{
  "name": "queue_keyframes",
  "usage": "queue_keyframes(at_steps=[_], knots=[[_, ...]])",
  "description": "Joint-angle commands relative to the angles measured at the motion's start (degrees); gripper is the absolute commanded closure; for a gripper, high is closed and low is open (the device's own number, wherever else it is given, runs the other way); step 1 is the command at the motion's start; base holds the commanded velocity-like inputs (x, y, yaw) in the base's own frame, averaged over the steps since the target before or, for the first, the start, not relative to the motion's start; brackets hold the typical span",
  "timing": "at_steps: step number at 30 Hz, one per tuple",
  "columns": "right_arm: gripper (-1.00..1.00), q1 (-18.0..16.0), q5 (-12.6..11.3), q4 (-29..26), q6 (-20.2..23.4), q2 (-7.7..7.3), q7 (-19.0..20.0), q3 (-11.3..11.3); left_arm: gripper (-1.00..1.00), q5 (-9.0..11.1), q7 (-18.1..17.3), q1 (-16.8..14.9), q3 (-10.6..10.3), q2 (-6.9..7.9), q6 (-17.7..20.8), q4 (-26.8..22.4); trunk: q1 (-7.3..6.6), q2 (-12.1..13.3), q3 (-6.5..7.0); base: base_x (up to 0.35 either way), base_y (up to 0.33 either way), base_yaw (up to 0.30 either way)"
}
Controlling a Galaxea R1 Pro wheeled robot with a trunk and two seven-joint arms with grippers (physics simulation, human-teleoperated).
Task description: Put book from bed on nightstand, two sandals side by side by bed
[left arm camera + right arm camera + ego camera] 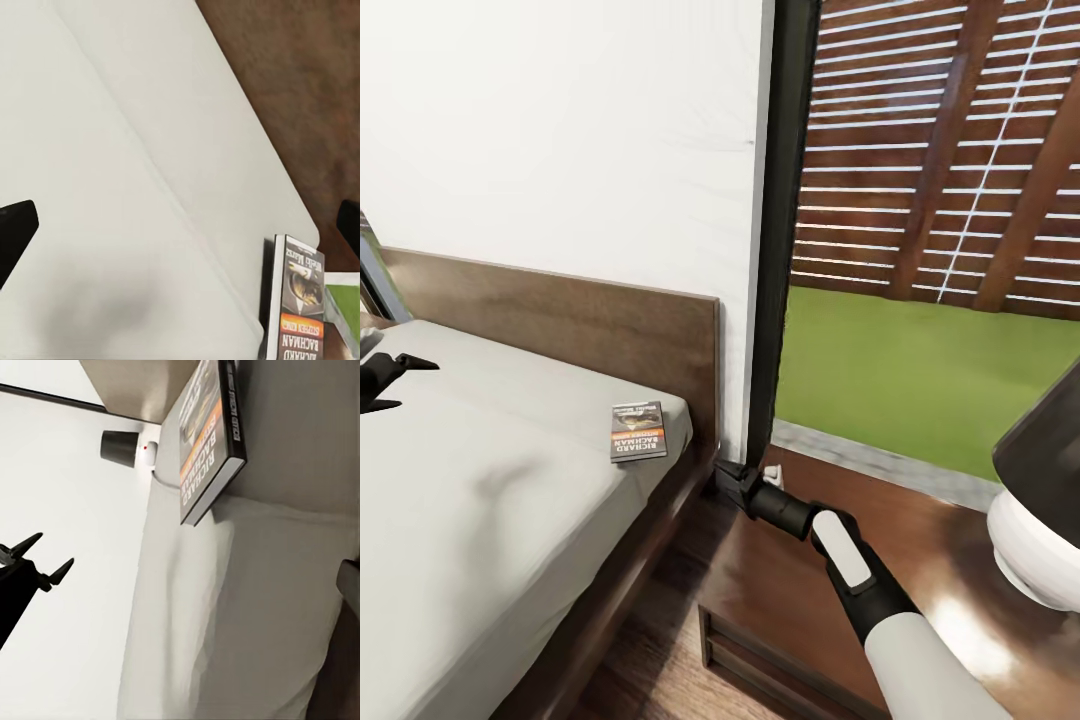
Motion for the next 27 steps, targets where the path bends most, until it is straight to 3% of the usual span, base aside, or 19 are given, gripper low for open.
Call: queue_keyframes(at_steps=[1,14,27], knots=[[-1.0,-0.06,-0.11,0.07,0.12,0.03,0.05,-0.01,-1.0,-0.32,-0.55,-0.05,-0.33,0.09,0.04,0.01,-0.01,-0.02,-0.06,0.0,0.0,0.0],[-1.0,-1.3,0.06,1.03,-0.57,1.26,0.04,0.28,-1.0,-0.3,-0.58,-0.06,-0.36,0.09,0.05,0.01,-0.01,-0.02,-0.06,0.0,0.0,0.0],[-1.0,-1.61,-0.41,0.9,-2.88,0.94,-2.1,0.05,-1.0,-0.3,-0.59,-0.04,-1.0,0.28,0.12,-0.2,-0.01,-0.02,-0.06,0.0,0.0,0.0]])
